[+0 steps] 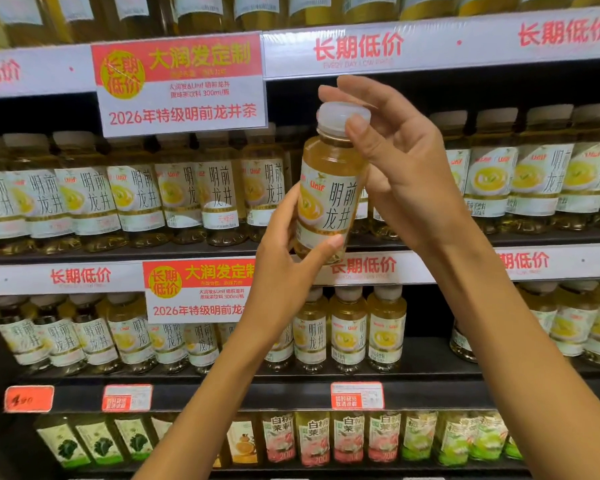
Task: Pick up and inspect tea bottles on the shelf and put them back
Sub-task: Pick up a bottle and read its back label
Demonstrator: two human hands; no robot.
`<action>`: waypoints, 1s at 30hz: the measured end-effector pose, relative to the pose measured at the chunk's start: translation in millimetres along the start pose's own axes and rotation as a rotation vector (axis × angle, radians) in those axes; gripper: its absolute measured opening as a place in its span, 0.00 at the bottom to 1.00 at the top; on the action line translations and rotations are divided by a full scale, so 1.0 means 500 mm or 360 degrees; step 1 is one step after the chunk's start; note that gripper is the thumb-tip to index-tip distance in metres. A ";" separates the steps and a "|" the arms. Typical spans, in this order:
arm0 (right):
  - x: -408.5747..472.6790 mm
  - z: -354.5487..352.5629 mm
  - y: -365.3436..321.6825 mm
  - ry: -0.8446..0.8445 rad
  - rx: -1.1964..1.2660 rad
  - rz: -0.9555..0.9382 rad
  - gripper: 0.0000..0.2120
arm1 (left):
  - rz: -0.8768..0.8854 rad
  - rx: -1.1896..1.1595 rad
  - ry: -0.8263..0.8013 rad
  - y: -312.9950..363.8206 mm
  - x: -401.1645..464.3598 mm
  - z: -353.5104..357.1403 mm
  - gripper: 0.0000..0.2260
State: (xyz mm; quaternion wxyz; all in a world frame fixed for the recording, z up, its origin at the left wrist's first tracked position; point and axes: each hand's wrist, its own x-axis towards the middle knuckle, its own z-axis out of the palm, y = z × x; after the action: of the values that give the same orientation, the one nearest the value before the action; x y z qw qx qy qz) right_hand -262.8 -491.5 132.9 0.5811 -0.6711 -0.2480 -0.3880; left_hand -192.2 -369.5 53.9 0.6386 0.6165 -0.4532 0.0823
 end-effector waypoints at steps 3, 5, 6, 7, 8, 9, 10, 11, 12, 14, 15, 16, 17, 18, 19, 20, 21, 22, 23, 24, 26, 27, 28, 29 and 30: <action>0.009 0.008 0.010 0.0105 -0.0096 0.0032 0.14 | -0.0030 0.0119 0.0072 -0.007 0.004 0.001 0.30; 0.015 0.015 0.022 0.0220 -0.0131 0.0066 0.12 | -0.0067 0.0138 0.0140 -0.013 0.006 0.001 0.31; 0.017 0.017 0.028 0.0280 -0.0132 0.0087 0.11 | -0.0083 0.0140 0.0164 -0.018 0.007 0.001 0.29; 0.020 0.018 0.035 0.0331 -0.0136 0.0110 0.11 | -0.0092 0.0151 0.0185 -0.021 0.008 0.001 0.27; 0.023 0.019 0.040 0.0368 -0.0142 0.0133 0.10 | -0.0094 0.0171 0.0207 -0.024 0.009 0.000 0.24; 0.027 0.020 0.045 0.0388 -0.0149 0.0149 0.10 | -0.0092 0.0190 0.0227 -0.024 0.011 0.000 0.23; 0.030 0.020 0.050 0.0397 -0.0164 0.0154 0.10 | -0.0091 0.0208 0.0242 -0.025 0.012 0.000 0.22; 0.034 0.020 0.054 0.0399 -0.0193 0.0148 0.11 | -0.0090 0.0227 0.0252 -0.026 0.014 0.001 0.21; 0.037 0.021 0.057 0.0398 -0.0233 0.0131 0.11 | -0.0090 0.0249 0.0261 -0.029 0.017 0.003 0.21; 0.043 0.021 0.066 0.0388 -0.0320 0.0087 0.10 | -0.0099 0.0300 0.0288 -0.036 0.022 0.007 0.20; 0.045 0.021 0.070 0.0381 -0.0365 0.0073 0.10 | -0.0104 0.0317 0.0305 -0.040 0.025 0.009 0.20; 0.047 0.021 0.074 0.0370 -0.0413 0.0072 0.11 | -0.0109 0.0333 0.0320 -0.043 0.028 0.010 0.20; 0.047 0.020 0.078 0.0352 -0.0472 0.0073 0.12 | -0.0117 0.0353 0.0332 -0.044 0.031 0.011 0.20; 0.048 0.018 0.081 0.0335 -0.0548 0.0068 0.13 | -0.0126 0.0377 0.0343 -0.045 0.033 0.013 0.21; 0.048 0.015 0.084 0.0328 -0.0645 0.0055 0.14 | -0.0132 0.0400 0.0359 -0.045 0.034 0.015 0.22; 0.050 0.011 0.087 0.0334 -0.0747 0.0031 0.15 | -0.0133 0.0426 0.0380 -0.045 0.035 0.017 0.23; 0.051 0.006 0.090 0.0344 -0.0831 -0.0005 0.15 | -0.0130 0.0458 0.0403 -0.044 0.037 0.019 0.24; 0.053 0.001 0.091 0.0341 -0.0894 -0.0049 0.16 | -0.0128 0.0497 0.0424 -0.043 0.038 0.021 0.24; 0.053 -0.003 0.094 0.0317 -0.0943 -0.0090 0.16 | -0.0125 0.0554 0.0442 -0.042 0.039 0.023 0.24; 0.054 -0.008 0.097 0.0282 -0.0992 -0.0112 0.17 | -0.0114 0.0642 0.0459 -0.043 0.040 0.024 0.25; 0.055 -0.017 0.104 0.0219 -0.1114 -0.0094 0.19 | -0.0059 0.0850 0.0496 -0.044 0.041 0.024 0.26; 0.056 -0.021 0.108 0.0200 -0.1182 -0.0077 0.19 | -0.0028 0.0910 0.0517 -0.044 0.041 0.024 0.27; 0.057 -0.024 0.111 0.0187 -0.1249 -0.0069 0.20 | -0.0001 0.0936 0.0537 -0.042 0.042 0.025 0.28; 0.057 -0.025 0.113 0.0181 -0.1313 -0.0074 0.20 | 0.0024 0.0953 0.0552 -0.041 0.042 0.024 0.28; 0.058 -0.025 0.115 0.0178 -0.1372 -0.0092 0.20 | 0.0045 0.0975 0.0559 -0.041 0.043 0.024 0.28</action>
State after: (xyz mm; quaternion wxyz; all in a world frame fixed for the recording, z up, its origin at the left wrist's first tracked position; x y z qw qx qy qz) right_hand -203.9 -518.7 123.2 0.2491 -0.8231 -0.0500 -0.5079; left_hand -172.0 -394.4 51.8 0.4910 0.7495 -0.2991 0.3280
